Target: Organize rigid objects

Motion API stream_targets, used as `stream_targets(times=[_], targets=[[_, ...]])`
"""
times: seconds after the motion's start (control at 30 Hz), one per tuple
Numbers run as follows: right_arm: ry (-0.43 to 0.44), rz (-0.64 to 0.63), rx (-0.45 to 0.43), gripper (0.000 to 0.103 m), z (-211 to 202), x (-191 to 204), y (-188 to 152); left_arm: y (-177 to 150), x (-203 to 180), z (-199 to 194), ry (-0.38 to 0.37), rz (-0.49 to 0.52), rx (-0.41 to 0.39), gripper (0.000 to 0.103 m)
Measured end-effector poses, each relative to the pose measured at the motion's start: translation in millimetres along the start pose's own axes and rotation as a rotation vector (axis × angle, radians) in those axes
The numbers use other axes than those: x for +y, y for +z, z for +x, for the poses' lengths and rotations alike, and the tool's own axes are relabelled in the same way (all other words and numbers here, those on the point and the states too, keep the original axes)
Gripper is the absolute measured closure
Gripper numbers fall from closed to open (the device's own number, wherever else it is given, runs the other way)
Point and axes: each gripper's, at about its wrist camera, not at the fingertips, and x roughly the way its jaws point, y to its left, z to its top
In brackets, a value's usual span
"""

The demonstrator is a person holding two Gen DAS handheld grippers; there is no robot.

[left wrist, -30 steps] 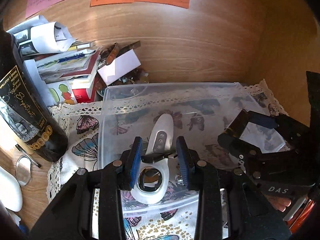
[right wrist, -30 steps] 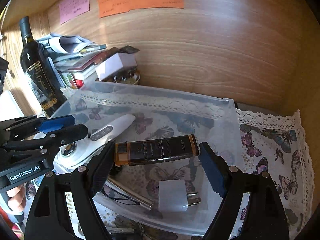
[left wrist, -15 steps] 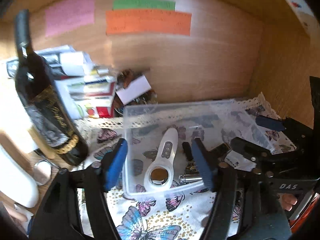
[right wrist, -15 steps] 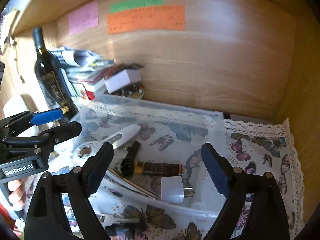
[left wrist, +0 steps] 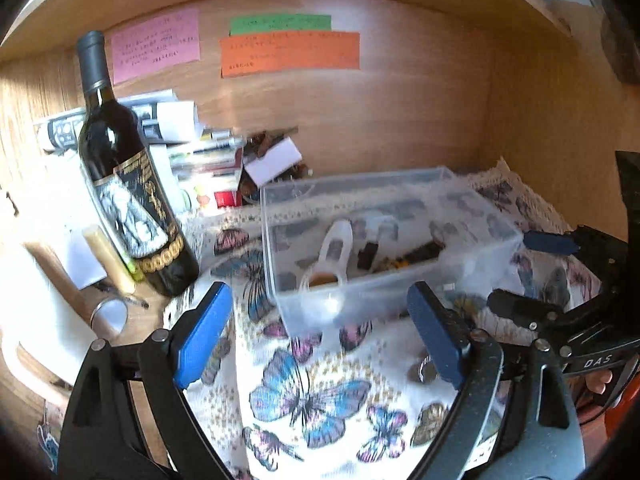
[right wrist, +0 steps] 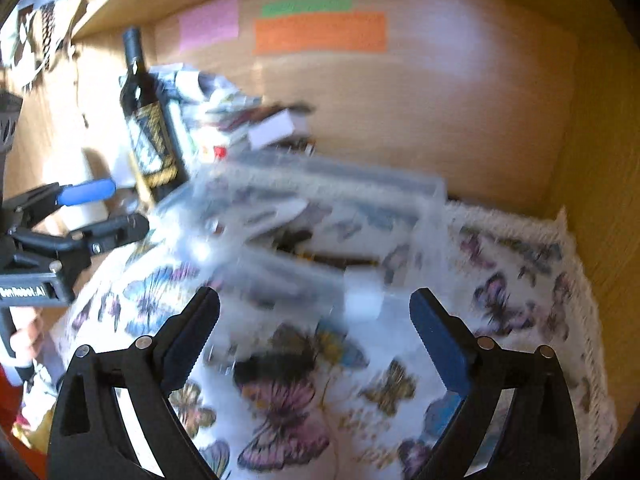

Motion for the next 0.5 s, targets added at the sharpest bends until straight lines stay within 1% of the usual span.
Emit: stream_targets(times=[0.1,0.2,0.23,0.27,0.3,0.33,0.37,0.43,0.47,0.5], targets=[[0.037,-0.003,0.075,0.008,14,4,-15,-14,-1,4,-0.014,0.005,0.043,0.013],[0.046,-0.024,0.133,0.009,30,8,-24,-25,-2,7,-0.027,0.008,0.070,0.013],[0.052,-0.032,0.153,0.010,35,9,-26,-29,-3,10,-0.038,0.009,0.084,0.015],[0.061,-0.036,0.163,0.010,38,10,-27,-32,-4,11,-0.046,0.010,0.093,0.020],[0.072,-0.038,0.178,0.015,42,11,-28,-35,-5,13,-0.054,0.009,0.105,0.023],[0.085,-0.040,0.196,0.022,47,11,-28,-38,-6,15,-0.065,0.011,0.121,0.030],[0.097,-0.042,0.214,0.025,51,10,-29,-40,-8,17,-0.075,0.013,0.134,0.033],[0.117,-0.038,0.240,0.035,58,10,-30,-43,-11,20,-0.093,0.012,0.148,0.035],[0.118,-0.040,0.241,0.036,60,11,-31,-44,-12,21,-0.096,0.013,0.151,0.037],[0.116,-0.045,0.235,0.040,59,12,-31,-45,-14,22,-0.099,0.015,0.156,0.038]])
